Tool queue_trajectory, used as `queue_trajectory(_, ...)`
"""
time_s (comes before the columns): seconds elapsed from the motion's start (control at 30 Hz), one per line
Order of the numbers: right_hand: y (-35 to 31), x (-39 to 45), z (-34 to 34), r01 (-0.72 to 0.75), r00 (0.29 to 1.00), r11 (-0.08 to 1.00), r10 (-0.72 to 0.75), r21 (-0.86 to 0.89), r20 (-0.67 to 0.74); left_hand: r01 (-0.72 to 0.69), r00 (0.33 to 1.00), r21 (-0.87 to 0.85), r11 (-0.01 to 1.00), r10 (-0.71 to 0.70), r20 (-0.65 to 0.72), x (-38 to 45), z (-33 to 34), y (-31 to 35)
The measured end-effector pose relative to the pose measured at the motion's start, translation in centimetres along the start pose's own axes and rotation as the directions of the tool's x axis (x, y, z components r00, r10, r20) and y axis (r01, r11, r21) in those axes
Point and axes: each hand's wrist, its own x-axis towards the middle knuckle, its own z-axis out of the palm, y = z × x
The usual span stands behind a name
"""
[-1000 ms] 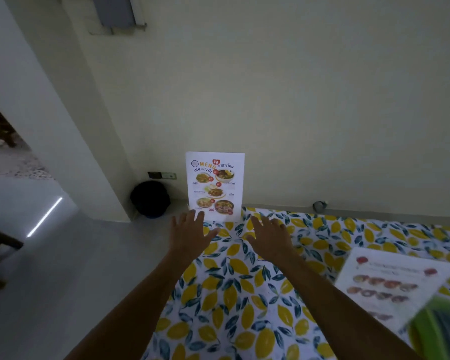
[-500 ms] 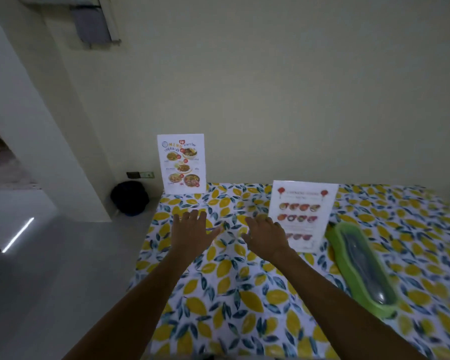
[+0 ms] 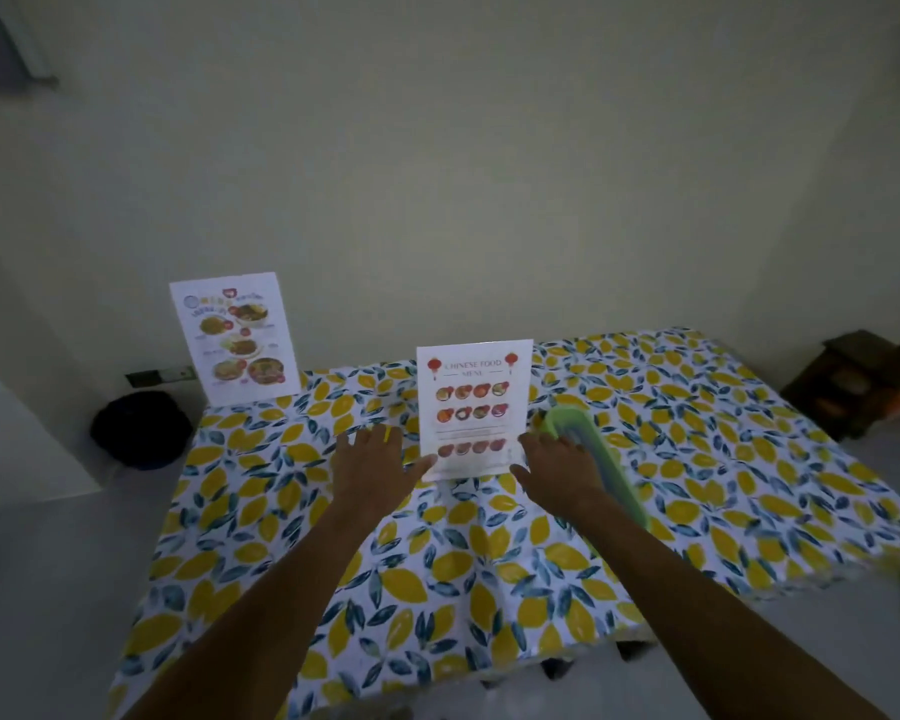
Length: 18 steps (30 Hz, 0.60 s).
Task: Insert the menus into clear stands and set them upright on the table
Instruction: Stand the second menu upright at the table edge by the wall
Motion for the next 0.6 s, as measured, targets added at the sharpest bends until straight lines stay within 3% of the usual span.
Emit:
queue_trajectory(0.5, 5.3, 14.3, 4.8, -0.08, 0.989, 0.994, 0.07, 0.071, 0.13, 0.089, 0.983, -0.007, 0.996, -0.087, 0.16, 12.3, 7.2, 0.9)
queue_trajectory(0.6, 5.5, 16.0, 5.8, -0.097, 0.987, 0.99, 0.083, 0.1, 0.138, 0.042, 0.972, -0.143, 0.989, -0.007, 0.236, 13.9, 7.9, 1.1)
